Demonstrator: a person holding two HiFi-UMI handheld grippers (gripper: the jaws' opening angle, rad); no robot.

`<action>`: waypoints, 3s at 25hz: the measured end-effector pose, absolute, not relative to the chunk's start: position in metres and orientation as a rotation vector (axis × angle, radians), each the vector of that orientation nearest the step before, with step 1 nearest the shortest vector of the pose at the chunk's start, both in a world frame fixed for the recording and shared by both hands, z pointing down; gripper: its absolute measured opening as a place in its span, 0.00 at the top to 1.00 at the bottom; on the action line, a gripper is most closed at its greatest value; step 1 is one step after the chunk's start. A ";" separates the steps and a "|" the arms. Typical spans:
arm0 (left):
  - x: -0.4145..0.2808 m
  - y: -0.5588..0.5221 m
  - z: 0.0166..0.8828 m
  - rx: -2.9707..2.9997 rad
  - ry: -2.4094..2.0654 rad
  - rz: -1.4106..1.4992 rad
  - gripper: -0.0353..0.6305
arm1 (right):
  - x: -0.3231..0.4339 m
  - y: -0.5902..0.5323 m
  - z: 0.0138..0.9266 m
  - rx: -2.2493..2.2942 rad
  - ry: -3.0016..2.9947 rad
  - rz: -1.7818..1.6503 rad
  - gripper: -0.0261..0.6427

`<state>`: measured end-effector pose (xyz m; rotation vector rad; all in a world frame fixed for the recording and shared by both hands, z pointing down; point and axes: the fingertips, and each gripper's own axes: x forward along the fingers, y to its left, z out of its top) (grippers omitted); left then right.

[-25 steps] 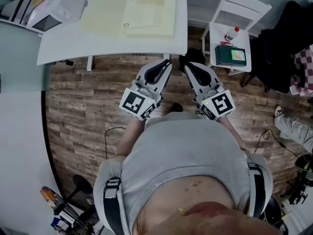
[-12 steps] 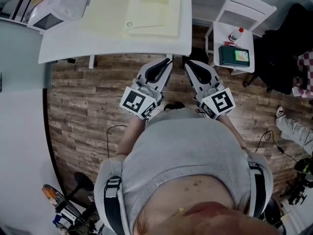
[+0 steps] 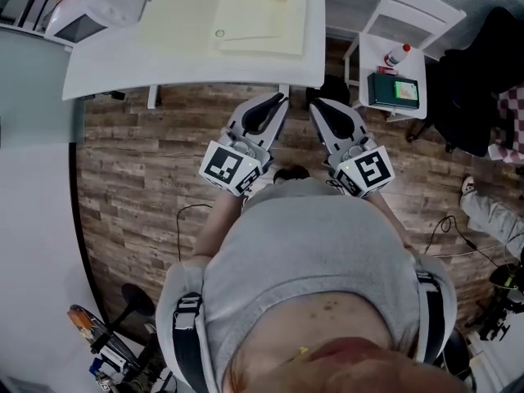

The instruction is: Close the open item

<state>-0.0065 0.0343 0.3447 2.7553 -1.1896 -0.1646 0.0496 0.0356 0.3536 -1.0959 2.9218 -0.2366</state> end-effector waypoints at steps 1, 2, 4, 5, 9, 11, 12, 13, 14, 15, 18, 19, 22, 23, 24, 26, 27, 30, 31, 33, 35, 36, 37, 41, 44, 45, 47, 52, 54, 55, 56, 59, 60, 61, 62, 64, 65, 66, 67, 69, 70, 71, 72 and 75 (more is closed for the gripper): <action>-0.007 0.035 0.345 2.755 -1.190 -0.165 0.89 | 0.050 0.036 0.353 -1.098 2.915 -0.237 0.85; -0.006 0.035 0.344 2.757 -1.189 -0.166 0.89 | 0.051 0.036 0.352 -1.099 2.912 -0.236 0.85; -0.003 0.036 0.342 2.763 -1.187 -0.169 0.89 | 0.053 0.036 0.351 -1.101 2.910 -0.233 0.85; -0.002 0.036 0.342 2.765 -1.184 -0.170 0.89 | 0.054 0.036 0.350 -1.101 2.910 -0.230 0.85; 0.000 0.037 0.344 2.762 -1.194 -0.164 0.89 | 0.057 0.036 0.355 -1.092 2.921 -0.246 0.85; 0.001 0.037 0.346 2.754 -1.207 -0.163 0.89 | 0.058 0.036 0.360 -1.074 2.944 -0.266 0.85; 0.002 0.036 0.346 2.751 -1.212 -0.162 0.89 | 0.058 0.036 0.361 -1.062 2.951 -0.263 0.85; 0.002 0.037 0.347 2.747 -1.218 -0.161 0.89 | 0.059 0.035 0.362 -1.051 2.956 -0.260 0.85; 0.002 0.037 0.347 2.743 -1.227 -0.161 0.89 | 0.059 0.034 0.362 -1.044 2.959 -0.261 0.85; 0.002 0.037 0.348 2.738 -1.237 -0.162 0.89 | 0.059 0.033 0.362 -1.039 2.962 -0.265 0.85; 0.000 0.038 0.347 2.723 -1.272 -0.165 0.89 | 0.058 0.031 0.361 -1.014 2.966 -0.258 0.85; -0.001 0.039 0.349 2.714 -1.283 -0.161 0.89 | 0.057 0.031 0.360 -1.004 2.966 -0.252 0.85; -0.007 0.040 0.357 2.678 -1.308 -0.148 0.89 | 0.054 0.031 0.361 -0.982 2.970 -0.262 0.85; -0.009 0.040 0.358 2.673 -1.310 -0.147 0.89 | 0.052 0.031 0.363 -0.977 2.975 -0.272 0.85; -0.010 0.039 0.358 2.670 -1.310 -0.149 0.89 | 0.052 0.030 0.364 -0.974 2.982 -0.280 0.85; -0.014 0.033 0.356 2.671 -1.310 -0.159 0.89 | 0.050 0.025 0.366 -0.977 2.991 -0.281 0.85; -0.015 0.030 0.356 2.674 -1.308 -0.164 0.89 | 0.048 0.020 0.364 -0.983 2.985 -0.271 0.85; -0.018 0.018 0.356 2.687 -1.295 -0.161 0.89 | 0.045 0.007 0.360 -1.006 2.966 -0.254 0.85; -0.019 0.013 0.357 2.691 -1.286 -0.160 0.89 | 0.044 0.003 0.361 -1.017 2.971 -0.261 0.85; -0.022 0.001 0.357 2.697 -1.265 -0.166 0.89 | 0.042 -0.006 0.365 -1.033 2.985 -0.264 0.85; -0.027 -0.015 0.355 2.699 -1.248 -0.185 0.89 | 0.039 -0.020 0.364 -1.048 2.975 -0.251 0.85; -0.029 -0.023 0.353 2.700 -1.240 -0.196 0.89 | 0.037 -0.028 0.362 -1.060 2.963 -0.244 0.85; -0.031 -0.031 0.351 2.702 -1.232 -0.204 0.89 | 0.036 -0.036 0.359 -1.074 2.948 -0.236 0.85; -0.038 -0.058 0.342 2.735 -1.191 -0.206 0.89 | 0.030 -0.064 0.350 -1.123 2.914 -0.211 0.85; -0.043 -0.076 0.335 2.756 -1.159 -0.209 0.89 | 0.023 -0.082 0.344 -1.142 2.908 -0.204 0.85; -0.045 -0.081 0.334 2.760 -1.148 -0.210 0.89 | 0.020 -0.088 0.342 -1.146 2.902 -0.201 0.85; -0.051 -0.093 0.332 2.768 -1.134 -0.207 0.89 | 0.014 -0.100 0.340 -1.156 2.891 -0.199 0.85; -0.069 -0.119 0.330 2.794 -1.115 -0.185 0.89 | -0.003 -0.127 0.338 -1.180 2.866 -0.192 0.85; -0.075 -0.129 0.330 2.800 -1.104 -0.179 0.89 | -0.010 -0.137 0.339 -1.187 2.863 -0.197 0.85; -0.079 -0.133 0.331 2.800 -1.100 -0.179 0.89 | -0.014 -0.142 0.340 -1.191 2.862 -0.199 0.85; -0.082 -0.138 0.331 2.799 -1.095 -0.178 0.89 | -0.017 -0.147 0.340 -1.194 2.860 -0.199 0.85; -0.088 -0.148 0.337 2.800 -1.072 -0.166 0.89 | -0.025 -0.158 0.345 -1.212 2.860 -0.198 0.85; -0.090 -0.151 0.340 2.800 -1.063 -0.162 0.89 | -0.027 -0.160 0.347 -1.218 2.862 -0.200 0.85; -0.091 -0.153 0.342 2.800 -1.055 -0.160 0.89 | -0.029 -0.162 0.349 -1.222 2.861 -0.202 0.85; -0.093 -0.155 0.344 2.800 -1.048 -0.159 0.89 | -0.032 -0.164 0.350 -1.225 2.857 -0.205 0.85; -0.096 -0.159 0.344 2.804 -1.036 -0.158 0.89 | -0.037 -0.168 0.352 -1.232 2.855 -0.216 0.85; -0.098 -0.161 0.344 2.807 -1.031 -0.159 0.89 | -0.039 -0.170 0.353 -1.238 2.855 -0.224 0.85; -0.100 -0.162 0.343 2.809 -1.027 -0.159 0.89 | -0.041 -0.171 0.354 -1.245 2.857 -0.235 0.85; -0.102 -0.164 0.343 2.811 -1.025 -0.160 0.89 | -0.043 -0.172 0.354 -1.250 2.862 -0.242 0.85; -0.105 -0.166 0.342 2.813 -1.018 -0.161 0.89 | -0.047 -0.175 0.353 -1.253 2.867 -0.232 0.85; -0.106 -0.167 0.342 2.815 -1.013 -0.162 0.89 | -0.048 -0.176 0.352 -1.254 2.869 -0.229 0.85; -0.106 -0.168 0.343 2.817 -1.008 -0.161 0.89 | -0.048 -0.177 0.353 -1.255 2.872 -0.230 0.85; -0.105 -0.169 0.343 2.818 -1.003 -0.159 0.89 | -0.048 -0.178 0.353 -1.255 2.874 -0.231 0.85; -0.101 -0.172 0.344 2.817 -0.997 -0.160 0.89 | -0.044 -0.181 0.354 -1.263 2.883 -0.240 0.85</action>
